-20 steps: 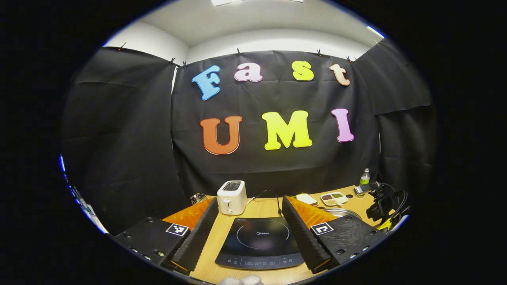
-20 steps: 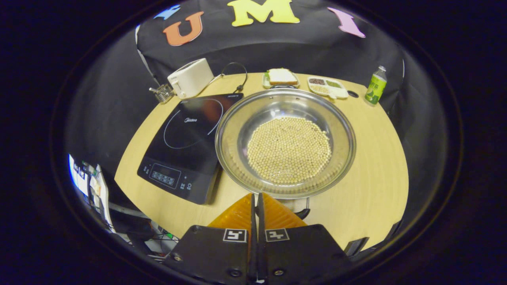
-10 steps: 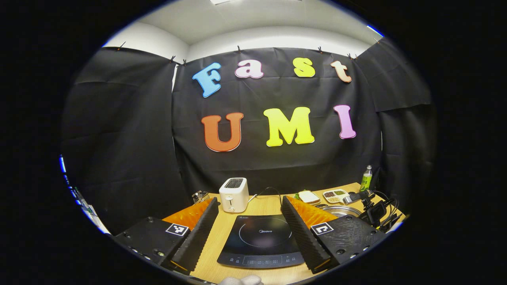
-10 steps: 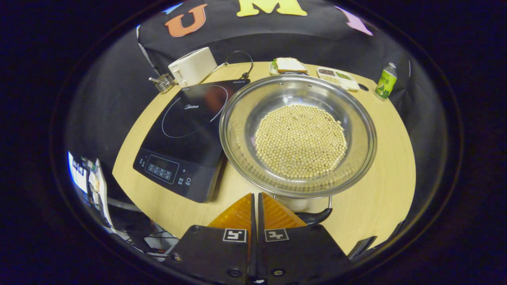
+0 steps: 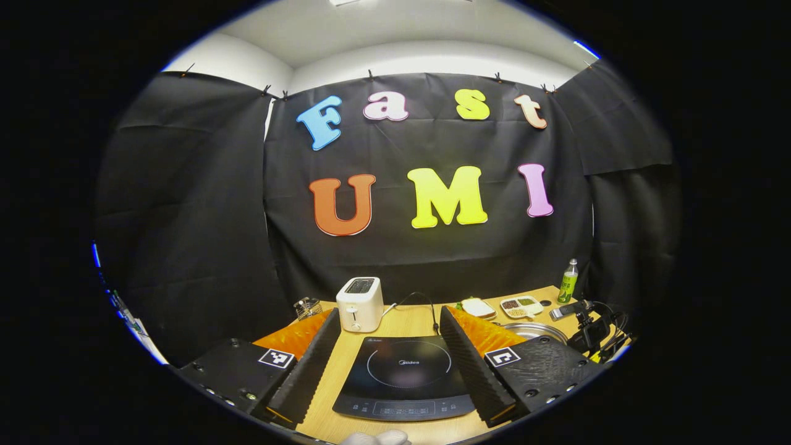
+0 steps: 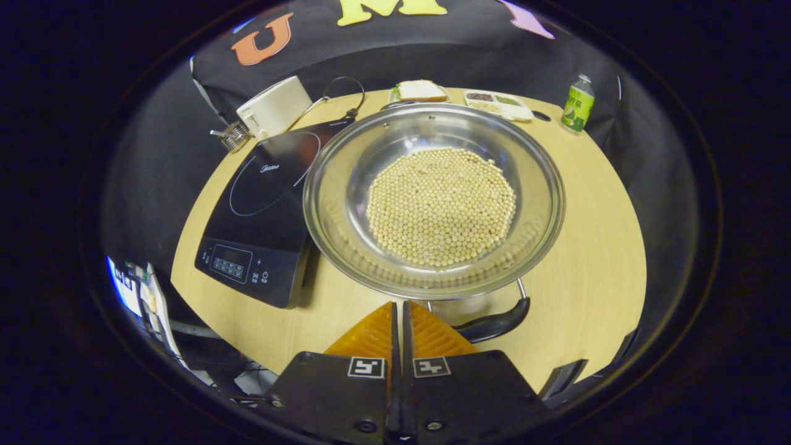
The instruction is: First push the handle of the pot to place it horizontally, then grasp the pot with both hands and set it on the induction cooktop.
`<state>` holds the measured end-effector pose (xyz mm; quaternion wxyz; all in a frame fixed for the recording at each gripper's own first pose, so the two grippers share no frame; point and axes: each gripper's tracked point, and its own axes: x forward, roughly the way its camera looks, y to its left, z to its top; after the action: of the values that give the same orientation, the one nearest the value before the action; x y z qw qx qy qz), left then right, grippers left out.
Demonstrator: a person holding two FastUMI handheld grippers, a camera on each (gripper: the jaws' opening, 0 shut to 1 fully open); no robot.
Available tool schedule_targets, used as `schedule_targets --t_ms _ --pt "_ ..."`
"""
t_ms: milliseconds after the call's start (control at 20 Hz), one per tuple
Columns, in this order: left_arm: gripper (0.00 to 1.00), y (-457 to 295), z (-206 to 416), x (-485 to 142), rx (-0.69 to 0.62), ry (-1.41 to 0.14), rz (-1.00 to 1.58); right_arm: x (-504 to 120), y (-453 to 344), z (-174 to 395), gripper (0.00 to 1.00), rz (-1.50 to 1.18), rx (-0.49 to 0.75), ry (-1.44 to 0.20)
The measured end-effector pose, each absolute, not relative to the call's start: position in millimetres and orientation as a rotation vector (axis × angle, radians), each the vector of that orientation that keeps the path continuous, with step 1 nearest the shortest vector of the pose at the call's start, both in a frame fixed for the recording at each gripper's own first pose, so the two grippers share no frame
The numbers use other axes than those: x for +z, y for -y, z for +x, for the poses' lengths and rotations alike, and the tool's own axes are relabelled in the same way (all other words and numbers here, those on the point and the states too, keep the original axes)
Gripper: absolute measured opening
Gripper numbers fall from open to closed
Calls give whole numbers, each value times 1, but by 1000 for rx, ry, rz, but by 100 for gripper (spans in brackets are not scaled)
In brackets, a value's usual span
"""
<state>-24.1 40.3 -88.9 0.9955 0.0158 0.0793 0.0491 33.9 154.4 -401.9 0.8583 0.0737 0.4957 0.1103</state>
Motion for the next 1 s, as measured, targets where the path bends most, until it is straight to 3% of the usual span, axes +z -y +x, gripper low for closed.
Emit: schedule_targets --t_ms 1000 --pt "96 0 -3 -91 39 -155 16 -409 -53 39 4 185 54 -1033"
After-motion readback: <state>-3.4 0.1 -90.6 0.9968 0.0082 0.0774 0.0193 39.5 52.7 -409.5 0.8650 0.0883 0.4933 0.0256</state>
